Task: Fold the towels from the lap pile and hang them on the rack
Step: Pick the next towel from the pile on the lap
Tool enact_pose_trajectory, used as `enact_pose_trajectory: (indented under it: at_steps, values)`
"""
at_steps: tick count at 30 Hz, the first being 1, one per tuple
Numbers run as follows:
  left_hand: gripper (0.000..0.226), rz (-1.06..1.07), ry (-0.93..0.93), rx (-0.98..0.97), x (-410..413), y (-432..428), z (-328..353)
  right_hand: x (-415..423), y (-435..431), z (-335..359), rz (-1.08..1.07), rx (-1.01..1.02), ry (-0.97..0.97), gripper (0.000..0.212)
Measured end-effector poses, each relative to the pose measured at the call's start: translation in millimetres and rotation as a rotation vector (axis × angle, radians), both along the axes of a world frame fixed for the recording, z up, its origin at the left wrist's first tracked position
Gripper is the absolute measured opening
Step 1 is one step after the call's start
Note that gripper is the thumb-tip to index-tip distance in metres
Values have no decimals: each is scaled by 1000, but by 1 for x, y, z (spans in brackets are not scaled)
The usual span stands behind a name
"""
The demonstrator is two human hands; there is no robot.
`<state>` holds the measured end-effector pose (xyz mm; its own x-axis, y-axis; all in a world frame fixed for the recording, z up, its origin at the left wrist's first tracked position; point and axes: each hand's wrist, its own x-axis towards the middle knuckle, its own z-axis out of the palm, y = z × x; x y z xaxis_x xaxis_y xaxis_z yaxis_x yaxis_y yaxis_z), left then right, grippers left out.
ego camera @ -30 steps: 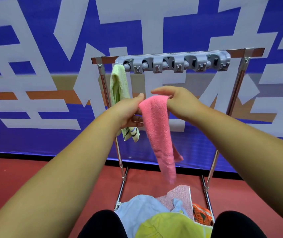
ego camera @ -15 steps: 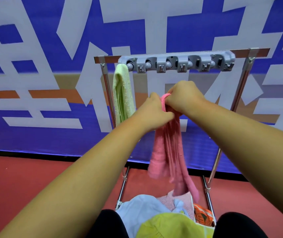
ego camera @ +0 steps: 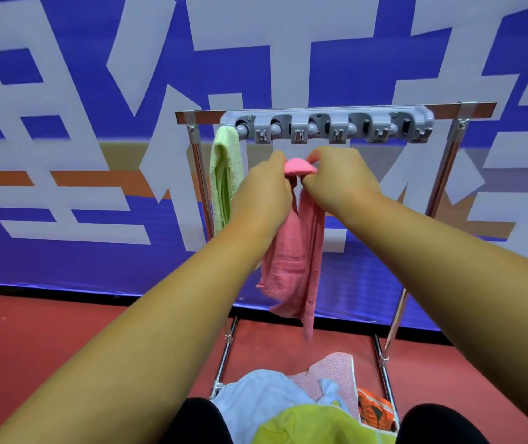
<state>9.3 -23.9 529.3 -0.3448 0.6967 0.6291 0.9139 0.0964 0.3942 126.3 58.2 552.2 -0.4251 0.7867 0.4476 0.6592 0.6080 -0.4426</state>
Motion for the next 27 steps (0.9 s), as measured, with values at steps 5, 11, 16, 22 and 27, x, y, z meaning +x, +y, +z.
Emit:
enact_pose_trajectory:
  at_steps: [5, 11, 16, 22, 27]
  values:
    - [17, 88, 69, 6, -13, -16, 22, -2, 0, -24, -63, 4, -73, 21]
    - [26, 248, 113, -6, -52, -32, 39, -11, -2, -10, -57, 1, -62, 22]
    - [21, 337, 194, 13, -83, -43, 65, -37, -4, 24, -19, 112, -38, 19]
    - [12, 422, 339, -13, -124, -44, 99, -71, -5, 58, 16, 250, -85, 17]
    - [18, 470, 428, -73, -151, -32, 111, -98, 4, 74, 8, 297, -153, 8]
